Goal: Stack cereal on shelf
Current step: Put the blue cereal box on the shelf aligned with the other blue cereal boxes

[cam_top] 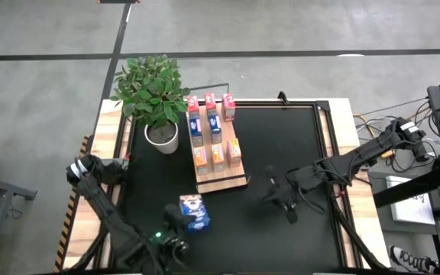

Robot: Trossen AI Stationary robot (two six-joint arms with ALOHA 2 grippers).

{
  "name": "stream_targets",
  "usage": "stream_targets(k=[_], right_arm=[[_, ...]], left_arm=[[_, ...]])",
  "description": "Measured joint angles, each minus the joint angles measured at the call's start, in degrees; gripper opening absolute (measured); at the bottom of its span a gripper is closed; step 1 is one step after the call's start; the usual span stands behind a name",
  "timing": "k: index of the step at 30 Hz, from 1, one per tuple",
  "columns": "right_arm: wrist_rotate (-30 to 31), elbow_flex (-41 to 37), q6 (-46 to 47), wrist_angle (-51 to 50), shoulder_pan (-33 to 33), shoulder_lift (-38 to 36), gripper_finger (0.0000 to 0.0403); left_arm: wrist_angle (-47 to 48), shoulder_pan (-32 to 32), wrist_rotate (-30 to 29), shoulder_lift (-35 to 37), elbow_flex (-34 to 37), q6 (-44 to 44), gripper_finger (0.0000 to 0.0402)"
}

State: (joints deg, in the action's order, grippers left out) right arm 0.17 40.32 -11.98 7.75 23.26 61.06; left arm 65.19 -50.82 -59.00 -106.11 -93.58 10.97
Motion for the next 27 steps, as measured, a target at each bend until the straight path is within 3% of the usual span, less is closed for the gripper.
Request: stream_targets(k=[4,8,18,22,27], right_arm=[[0.7,-2.6,-3.0,5.1,3.2,0.0,0.0011],[8.1,-6.0,-4.3,11.3,6.4,0.0,0.0011],[17.2,-12.9,-12.4,37.0,9.5,7.8,0.0011],[22.0,-11.7,-16.2,42.5,9.5,13.3,0.0011],[31.5,-6.6,-15.0,42.2,9.4,18.5,0.0011]], left_arm=[[-10.9,2.5,8.4,3.4,2.7,-12.2,0.0137],[-25.7,4.9,18.1,8.4,7.7,-23.8,0.0137],[-61.5,11.5,19.5,18.8,26.3,-31.3,0.0137],[-67.7,12.5,19.5,20.1,30.9,-31.4,0.0137],[-69.1,13.3,19.5,20.1,32.2,-31.3,0.0137]])
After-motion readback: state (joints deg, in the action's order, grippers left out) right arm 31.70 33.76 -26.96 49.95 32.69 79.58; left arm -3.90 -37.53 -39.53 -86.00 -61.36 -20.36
